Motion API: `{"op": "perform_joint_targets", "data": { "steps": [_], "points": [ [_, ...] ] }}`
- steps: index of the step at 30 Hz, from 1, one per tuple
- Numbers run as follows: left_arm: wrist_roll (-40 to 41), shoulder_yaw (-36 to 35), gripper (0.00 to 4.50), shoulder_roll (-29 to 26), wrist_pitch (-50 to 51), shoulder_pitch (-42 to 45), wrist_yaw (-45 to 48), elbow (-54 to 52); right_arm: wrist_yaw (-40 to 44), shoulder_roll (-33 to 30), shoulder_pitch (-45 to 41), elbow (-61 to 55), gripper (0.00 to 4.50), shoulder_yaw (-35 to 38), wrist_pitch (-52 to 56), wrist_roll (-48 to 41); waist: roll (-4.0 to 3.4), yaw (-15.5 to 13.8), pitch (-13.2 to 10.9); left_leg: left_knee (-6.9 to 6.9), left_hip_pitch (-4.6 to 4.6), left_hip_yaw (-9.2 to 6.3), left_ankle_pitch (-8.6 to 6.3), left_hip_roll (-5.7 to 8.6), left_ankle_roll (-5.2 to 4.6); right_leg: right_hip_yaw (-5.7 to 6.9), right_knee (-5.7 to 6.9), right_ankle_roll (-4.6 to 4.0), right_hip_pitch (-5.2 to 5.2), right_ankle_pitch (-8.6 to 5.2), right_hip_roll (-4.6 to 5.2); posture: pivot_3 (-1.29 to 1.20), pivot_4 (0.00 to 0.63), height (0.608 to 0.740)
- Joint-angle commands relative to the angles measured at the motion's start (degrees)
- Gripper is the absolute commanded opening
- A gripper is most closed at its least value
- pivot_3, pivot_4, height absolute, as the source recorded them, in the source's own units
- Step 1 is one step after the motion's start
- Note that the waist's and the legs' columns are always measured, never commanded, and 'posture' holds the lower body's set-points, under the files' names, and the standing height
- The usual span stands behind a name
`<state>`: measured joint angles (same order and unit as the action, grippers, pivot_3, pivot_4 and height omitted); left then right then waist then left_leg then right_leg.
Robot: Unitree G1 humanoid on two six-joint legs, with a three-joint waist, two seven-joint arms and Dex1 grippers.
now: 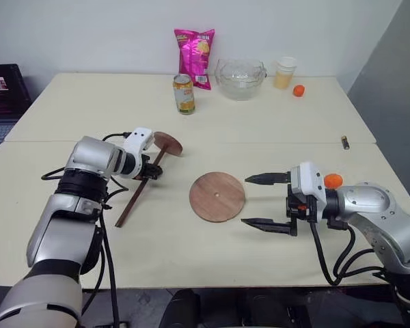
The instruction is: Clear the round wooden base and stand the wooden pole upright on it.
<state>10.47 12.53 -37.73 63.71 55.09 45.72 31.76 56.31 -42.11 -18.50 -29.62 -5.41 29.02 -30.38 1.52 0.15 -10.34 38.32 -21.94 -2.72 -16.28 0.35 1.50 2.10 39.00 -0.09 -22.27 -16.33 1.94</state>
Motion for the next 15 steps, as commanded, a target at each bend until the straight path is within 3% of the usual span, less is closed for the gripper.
{"op": "perform_joint_targets", "data": {
  "steps": [1, 3, 8, 15],
  "points": [
    [1.3, -3.3, 0.28, -1.7, 1.2, -1.3, 0.3, -6.5, 0.6, -0.5, -0.5, -0.7, 4.50, 1.9, -1.6, -0.2, 0.00, 0.0, 0.0, 0.00, 0.00, 0.00, 0.00, 0.00, 0.00, 0.00, 0.00, 0.00, 0.00, 0.00, 0.00, 0.00, 0.150, 0.740],
    [1.5, -3.8, 0.28, -1.7, 1.2, -1.9, 0.0, -8.0, 0.8, -0.7, -0.3, -0.6, 4.50, 2.1, -1.6, -0.3, 0.00, 0.0, 0.0, 0.00, 0.00, 0.00, 0.00, 0.00, 0.00, 0.00, 0.00, 0.00, 0.00, 0.00, 0.00, 0.00, 0.150, 0.740],
    [6.0, -14.4, 0.28, 0.4, 1.4, -5.3, -4.8, -19.5, 1.5, -2.3, -0.2, 0.3, 4.50, 3.6, -1.8, -0.1, 0.00, 0.0, 0.0, 0.09, -0.08, -0.03, 0.00, -0.02, 0.00, 0.01, -0.01, 0.00, -0.01, 0.00, 0.00, 0.00, 0.150, 0.740],
    [13.6, -26.3, 0.28, 7.7, -13.1, -12.4, -6.0, -33.0, 1.7, -4.2, 1.0, 0.4, 4.50, 7.0, -1.1, -1.2, 0.00, -0.2, 0.0, 0.21, -0.09, 0.00, 0.01, -0.01, 0.02, 0.00, 0.01, 0.00, 0.03, 0.01, 0.05, 0.00, 0.150, 0.740]
  ]
}}
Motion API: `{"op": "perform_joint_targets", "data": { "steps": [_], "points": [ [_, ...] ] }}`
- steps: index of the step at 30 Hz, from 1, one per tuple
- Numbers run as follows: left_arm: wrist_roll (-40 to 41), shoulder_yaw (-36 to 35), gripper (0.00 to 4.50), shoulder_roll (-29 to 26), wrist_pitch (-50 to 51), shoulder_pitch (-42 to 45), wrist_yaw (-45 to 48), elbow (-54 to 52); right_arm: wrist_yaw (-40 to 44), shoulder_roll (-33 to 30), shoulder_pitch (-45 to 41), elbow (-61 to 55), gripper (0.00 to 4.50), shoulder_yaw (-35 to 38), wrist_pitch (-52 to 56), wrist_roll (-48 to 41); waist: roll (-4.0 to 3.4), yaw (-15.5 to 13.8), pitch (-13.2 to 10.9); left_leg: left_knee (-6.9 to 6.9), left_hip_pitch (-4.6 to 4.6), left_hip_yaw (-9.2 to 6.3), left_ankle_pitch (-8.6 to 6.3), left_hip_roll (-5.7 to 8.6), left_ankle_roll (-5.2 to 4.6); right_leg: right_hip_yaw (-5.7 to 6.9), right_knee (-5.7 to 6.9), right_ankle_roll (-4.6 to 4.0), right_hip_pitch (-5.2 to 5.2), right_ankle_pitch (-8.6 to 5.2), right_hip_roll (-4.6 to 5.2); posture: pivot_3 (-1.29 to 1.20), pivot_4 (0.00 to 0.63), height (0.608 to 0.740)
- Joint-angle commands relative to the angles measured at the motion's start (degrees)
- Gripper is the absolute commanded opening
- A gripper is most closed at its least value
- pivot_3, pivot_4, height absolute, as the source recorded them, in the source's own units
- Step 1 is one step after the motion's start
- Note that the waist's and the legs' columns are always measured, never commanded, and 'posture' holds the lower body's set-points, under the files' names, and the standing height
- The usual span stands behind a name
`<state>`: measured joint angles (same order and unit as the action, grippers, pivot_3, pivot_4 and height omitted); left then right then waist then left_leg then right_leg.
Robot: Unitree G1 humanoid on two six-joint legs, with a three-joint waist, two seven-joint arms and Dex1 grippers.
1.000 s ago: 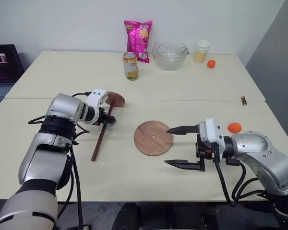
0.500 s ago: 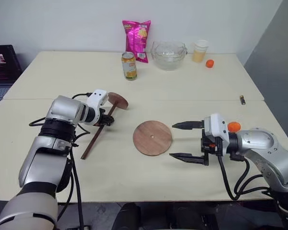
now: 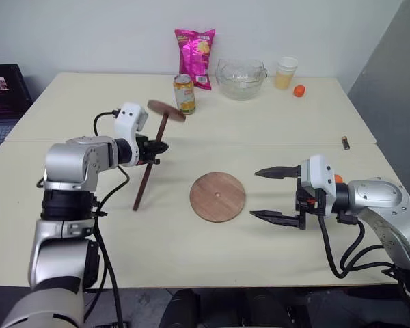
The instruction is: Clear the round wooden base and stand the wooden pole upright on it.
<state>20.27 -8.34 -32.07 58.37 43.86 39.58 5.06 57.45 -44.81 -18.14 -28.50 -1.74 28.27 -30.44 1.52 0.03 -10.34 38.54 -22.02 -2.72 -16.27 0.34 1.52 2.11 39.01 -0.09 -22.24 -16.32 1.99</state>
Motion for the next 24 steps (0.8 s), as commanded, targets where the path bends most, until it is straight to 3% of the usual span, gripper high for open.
{"op": "perform_joint_targets", "data": {
  "steps": [1, 9, 17, 24],
  "points": [
    [4.3, -5.8, 0.28, 2.4, -9.7, -2.4, 0.5, -7.8, 0.3, -1.8, 0.8, -0.7, 4.50, 4.1, -0.1, -1.3, 0.00, -0.1, 0.0, 0.08, -0.05, -0.01, 0.00, -0.01, 0.01, 0.02, -0.01, 0.00, 0.00, 0.00, 0.01, 0.00, 0.150, 0.740],
    [6.8, -5.0, 0.28, 5.2, -22.6, -11.6, 2.1, -16.2, -3.7, -1.7, 2.2, -1.0, 4.50, 8.9, 1.0, -1.4, 0.00, -0.1, 0.0, 0.15, -0.01, 0.02, -0.01, -0.01, 0.02, -0.02, 0.00, 0.02, 0.07, 0.02, 0.01, 0.00, 0.150, 0.740],
    [8.7, -1.0, 0.28, 12.6, -28.7, -12.7, 1.0, -17.2, -11.0, 1.8, 3.8, -4.9, 4.50, 9.8, 1.3, -0.3, 0.00, -0.3, 0.0, 0.20, -0.04, 0.02, -0.02, 0.02, -0.02, -0.02, -0.03, 0.06, 0.10, 0.04, 0.01, 0.00, 0.150, 0.740],
    [4.7, 4.9, 0.28, 16.6, -39.4, -13.4, 1.9, -15.3, -14.3, 2.7, 7.3, -8.2, 4.50, 8.4, 1.0, 1.4, 0.00, -0.2, 0.0, 0.20, -0.04, 0.03, -0.03, 0.01, -0.02, -0.02, -0.01, 0.07, 0.10, 0.05, -0.01, 0.00, 0.150, 0.740]
  ]
}}
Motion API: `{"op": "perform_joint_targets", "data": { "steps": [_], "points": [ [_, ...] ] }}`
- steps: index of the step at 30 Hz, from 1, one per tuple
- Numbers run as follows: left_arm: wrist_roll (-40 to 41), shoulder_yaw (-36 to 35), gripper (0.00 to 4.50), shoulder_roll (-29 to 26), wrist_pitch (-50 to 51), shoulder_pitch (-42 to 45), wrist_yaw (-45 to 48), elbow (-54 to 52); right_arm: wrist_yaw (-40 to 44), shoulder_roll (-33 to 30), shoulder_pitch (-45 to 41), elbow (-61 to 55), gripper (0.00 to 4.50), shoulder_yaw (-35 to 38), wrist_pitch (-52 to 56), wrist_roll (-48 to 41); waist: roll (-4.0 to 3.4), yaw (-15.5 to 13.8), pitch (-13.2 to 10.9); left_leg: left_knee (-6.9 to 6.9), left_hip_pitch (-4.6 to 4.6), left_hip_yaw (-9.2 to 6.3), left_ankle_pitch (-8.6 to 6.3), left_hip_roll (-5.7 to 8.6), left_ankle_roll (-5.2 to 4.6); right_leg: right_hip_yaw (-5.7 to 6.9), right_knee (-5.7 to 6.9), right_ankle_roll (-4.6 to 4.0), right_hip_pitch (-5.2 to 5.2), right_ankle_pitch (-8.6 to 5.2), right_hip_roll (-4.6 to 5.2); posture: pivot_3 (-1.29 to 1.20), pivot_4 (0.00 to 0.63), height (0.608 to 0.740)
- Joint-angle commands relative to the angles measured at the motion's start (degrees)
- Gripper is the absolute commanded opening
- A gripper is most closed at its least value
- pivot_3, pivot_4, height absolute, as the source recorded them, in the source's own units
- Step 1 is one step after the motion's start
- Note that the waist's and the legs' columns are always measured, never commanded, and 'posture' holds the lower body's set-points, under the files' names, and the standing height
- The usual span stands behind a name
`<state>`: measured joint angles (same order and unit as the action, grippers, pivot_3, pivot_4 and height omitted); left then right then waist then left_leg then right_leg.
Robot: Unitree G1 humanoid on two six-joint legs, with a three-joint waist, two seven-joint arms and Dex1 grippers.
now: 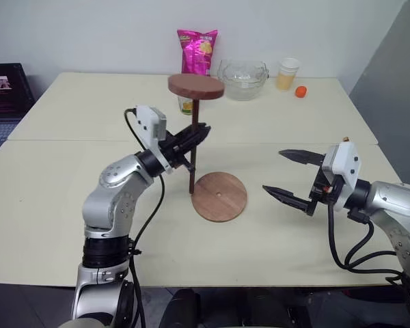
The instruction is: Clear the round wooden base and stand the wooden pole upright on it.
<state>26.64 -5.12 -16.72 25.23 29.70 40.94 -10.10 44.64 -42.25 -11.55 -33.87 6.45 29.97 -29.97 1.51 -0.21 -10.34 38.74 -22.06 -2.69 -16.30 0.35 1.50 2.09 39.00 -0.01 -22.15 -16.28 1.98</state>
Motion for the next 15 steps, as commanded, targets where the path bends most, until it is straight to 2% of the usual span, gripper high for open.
{"op": "perform_joint_targets", "data": {
  "steps": [1, 5, 15],
  "points": [
    [-2.4, 2.6, 0.28, 2.0, -8.3, 0.8, 0.5, 0.7, -1.9, 0.3, 1.0, -3.4, 4.50, -0.1, -0.5, 0.9, 0.00, 0.1, 0.0, 0.00, 0.02, 0.01, -0.03, 0.00, -0.06, -0.01, 0.01, 0.00, 0.01, 0.00, 0.00, 0.00, 0.150, 0.740],
    [-4.3, 5.1, 0.28, 4.1, -13.7, 1.0, 0.9, 2.6, -2.7, 0.2, 2.2, -4.6, 4.50, -0.2, 1.1, 0.2, -0.02, 0.0, 0.0, 0.00, 0.04, 0.00, -0.10, 0.01, -0.18, 0.00, 0.00, 0.00, 0.04, 0.00, -0.01, 0.00, 0.150, 0.740],
    [-4.9, 7.7, 0.28, 8.0, -18.2, -0.9, 0.3, 5.0, -5.6, -0.7, 5.2, -6.8, 4.50, -1.5, 4.4, 2.3, -0.02, 0.0, 0.0, 0.00, 0.04, -0.01, -0.12, 0.02, -0.22, 0.01, -0.01, 0.01, 0.05, 0.00, -0.02, 0.00, 0.150, 0.740]
  ]
}}
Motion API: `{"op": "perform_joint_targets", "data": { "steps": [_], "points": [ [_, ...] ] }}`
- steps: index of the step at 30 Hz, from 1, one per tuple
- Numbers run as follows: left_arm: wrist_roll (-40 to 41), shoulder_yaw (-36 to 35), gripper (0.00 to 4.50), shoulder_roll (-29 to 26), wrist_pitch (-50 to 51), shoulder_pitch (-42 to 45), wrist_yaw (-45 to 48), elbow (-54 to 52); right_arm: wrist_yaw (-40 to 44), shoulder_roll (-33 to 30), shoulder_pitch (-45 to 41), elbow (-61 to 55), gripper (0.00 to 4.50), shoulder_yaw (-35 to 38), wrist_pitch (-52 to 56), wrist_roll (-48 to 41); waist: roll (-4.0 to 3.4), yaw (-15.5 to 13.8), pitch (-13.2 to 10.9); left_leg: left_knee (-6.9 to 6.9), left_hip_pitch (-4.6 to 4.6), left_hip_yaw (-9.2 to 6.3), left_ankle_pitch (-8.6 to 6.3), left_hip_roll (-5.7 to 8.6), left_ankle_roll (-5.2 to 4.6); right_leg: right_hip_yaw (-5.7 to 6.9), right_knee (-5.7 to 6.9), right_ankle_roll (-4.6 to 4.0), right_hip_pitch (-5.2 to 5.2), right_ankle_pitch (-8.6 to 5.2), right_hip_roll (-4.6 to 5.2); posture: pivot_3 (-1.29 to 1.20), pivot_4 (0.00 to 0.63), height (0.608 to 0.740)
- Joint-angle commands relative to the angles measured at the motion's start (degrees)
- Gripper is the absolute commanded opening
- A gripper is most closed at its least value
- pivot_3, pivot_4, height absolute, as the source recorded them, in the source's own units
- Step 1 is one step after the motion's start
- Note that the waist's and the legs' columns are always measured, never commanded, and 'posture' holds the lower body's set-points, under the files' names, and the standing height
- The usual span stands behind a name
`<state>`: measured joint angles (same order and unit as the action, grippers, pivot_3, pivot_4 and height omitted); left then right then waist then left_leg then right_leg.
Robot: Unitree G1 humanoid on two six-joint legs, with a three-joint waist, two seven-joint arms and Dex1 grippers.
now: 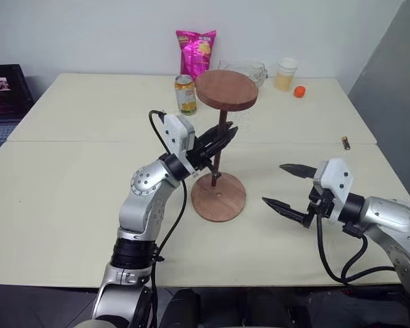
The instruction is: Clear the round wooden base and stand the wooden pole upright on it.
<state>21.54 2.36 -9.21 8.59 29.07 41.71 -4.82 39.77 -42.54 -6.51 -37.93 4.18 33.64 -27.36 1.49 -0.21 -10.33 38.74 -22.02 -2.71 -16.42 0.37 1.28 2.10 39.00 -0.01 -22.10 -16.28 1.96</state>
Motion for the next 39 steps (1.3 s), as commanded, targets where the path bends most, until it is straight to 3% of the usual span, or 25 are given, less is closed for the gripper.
{"op": "perform_joint_targets", "data": {
  "steps": [1, 13, 39],
  "points": [
    [0.4, 0.2, 0.28, 0.6, -1.6, -0.6, -0.5, -0.2, -0.7, -0.6, 0.3, -3.0, 4.50, 0.9, 1.0, -0.5, 0.00, 0.0, 0.0, 0.00, 0.00, 0.00, 0.00, 0.00, 0.00, 0.00, 0.00, 0.00, 0.00, 0.00, -0.01, 0.00, 0.150, 0.740],
    [0.5, 0.5, 0.28, 1.8, -3.8, -1.9, 0.1, 2.9, 0.7, -1.2, 0.5, -5.7, 4.50, 1.7, 4.6, -4.9, 0.00, 0.0, 0.0, 0.00, 0.00, -0.01, -0.01, 0.00, -0.02, 0.01, -0.01, 0.01, 0.00, 0.00, -0.02, 0.00, 0.150, 0.740],
    [-0.5, 1.4, 0.28, 0.6, -5.6, -3.9, -0.1, 4.0, 1.5, -2.0, 1.5, -4.9, 4.50, 1.6, 3.2, -4.2, 0.01, 0.0, 0.0, 0.00, 0.03, -0.02, -0.02, 0.00, -0.03, 0.02, -0.02, 0.01, 0.04, -0.01, -0.02, 0.00, 0.150, 0.740]
  ]
}}
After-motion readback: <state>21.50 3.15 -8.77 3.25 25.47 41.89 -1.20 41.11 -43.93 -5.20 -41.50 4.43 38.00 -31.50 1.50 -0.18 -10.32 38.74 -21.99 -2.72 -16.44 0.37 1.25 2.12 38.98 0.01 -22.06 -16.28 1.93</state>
